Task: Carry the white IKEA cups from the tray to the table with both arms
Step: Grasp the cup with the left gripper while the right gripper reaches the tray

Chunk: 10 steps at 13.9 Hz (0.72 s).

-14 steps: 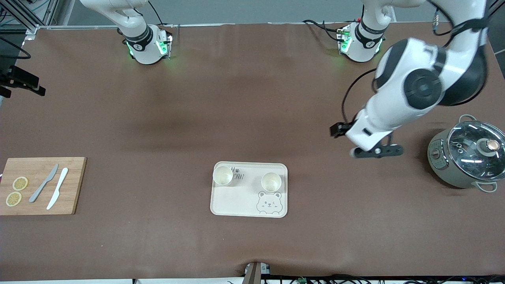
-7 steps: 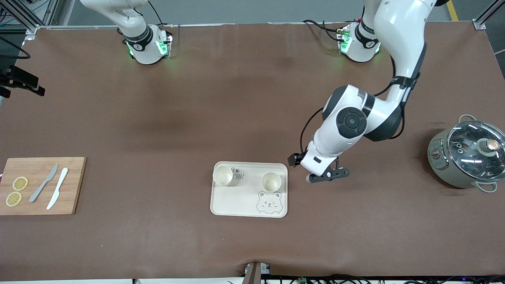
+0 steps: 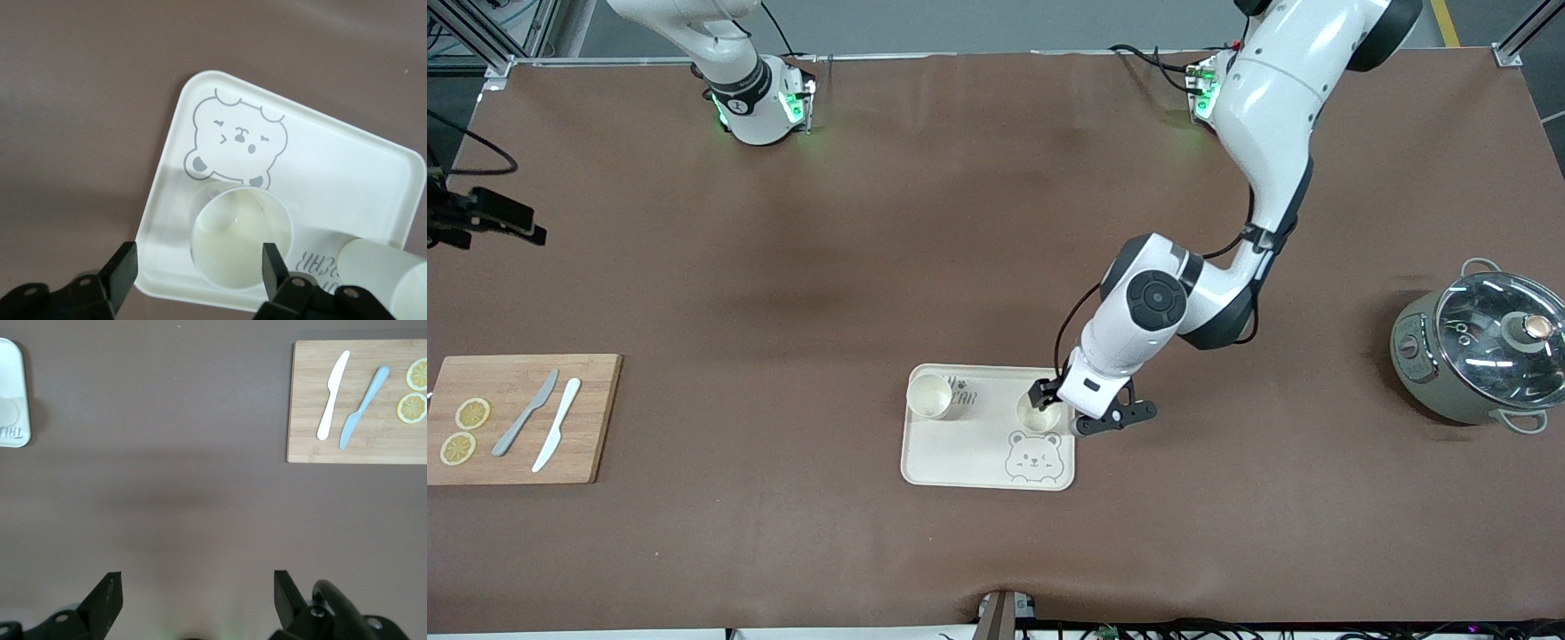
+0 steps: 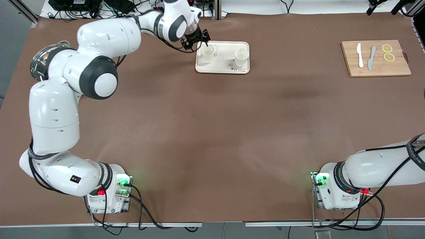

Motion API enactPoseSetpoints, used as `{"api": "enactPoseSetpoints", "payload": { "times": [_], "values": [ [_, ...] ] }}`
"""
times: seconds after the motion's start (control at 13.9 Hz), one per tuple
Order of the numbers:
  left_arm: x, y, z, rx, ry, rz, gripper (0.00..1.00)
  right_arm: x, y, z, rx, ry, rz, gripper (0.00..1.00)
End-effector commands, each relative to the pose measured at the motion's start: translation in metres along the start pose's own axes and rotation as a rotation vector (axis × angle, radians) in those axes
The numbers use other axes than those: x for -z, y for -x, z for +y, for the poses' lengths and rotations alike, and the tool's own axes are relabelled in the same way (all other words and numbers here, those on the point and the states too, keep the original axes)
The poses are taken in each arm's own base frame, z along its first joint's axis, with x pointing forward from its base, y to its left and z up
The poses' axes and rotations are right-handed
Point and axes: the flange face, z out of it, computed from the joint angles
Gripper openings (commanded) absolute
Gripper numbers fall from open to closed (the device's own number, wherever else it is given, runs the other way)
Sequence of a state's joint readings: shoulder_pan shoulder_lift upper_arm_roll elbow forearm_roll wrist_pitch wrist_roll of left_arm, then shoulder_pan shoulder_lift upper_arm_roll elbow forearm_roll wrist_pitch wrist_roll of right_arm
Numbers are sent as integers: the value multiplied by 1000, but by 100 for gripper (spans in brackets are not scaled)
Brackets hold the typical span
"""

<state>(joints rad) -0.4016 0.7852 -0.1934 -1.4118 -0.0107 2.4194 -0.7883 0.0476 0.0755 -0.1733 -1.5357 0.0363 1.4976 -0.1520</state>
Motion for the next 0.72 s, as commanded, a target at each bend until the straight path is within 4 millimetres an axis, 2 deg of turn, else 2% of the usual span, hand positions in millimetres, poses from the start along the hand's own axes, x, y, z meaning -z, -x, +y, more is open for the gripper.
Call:
{"api": "enactPoseSetpoints", "payload": {
  "times": [0.0, 0.07, 0.14, 0.22, 0.29, 0.36, 0.5, 0.65],
  "values": [
    [-16, 0, 3, -1, -11, 21, 66, -16, -29, -20, 45, 37, 1, 100],
    [-21, 1, 1, -7, -21, 21, 59, -24, -39, -24, 51, 46, 9, 100],
    [-26, 2, 0, -10, -26, 16, 45, -47, -56, -22, 48, 47, 4, 100],
    [-28, 6, 3, -15, -26, 13, 28, -79, -73, -17, 40, 46, -26, 100],
    [-32, 7, 1, -14, -30, 8, 10, -90, -80, -15, 38, 45, -32, 100],
    [-34, 7, 1, -14, -32, 7, 2, -92, -83, -21, 42, 43, -21, 100],
    [-37, 4, -4, -15, -41, 10, 0, -107, -95, -40, 20, 49, 3, 100],
    [-33, 0, -7, -19, -56, 23, 0, -126, -102, -57, -78, -2, -17, 100]
  ]
}}
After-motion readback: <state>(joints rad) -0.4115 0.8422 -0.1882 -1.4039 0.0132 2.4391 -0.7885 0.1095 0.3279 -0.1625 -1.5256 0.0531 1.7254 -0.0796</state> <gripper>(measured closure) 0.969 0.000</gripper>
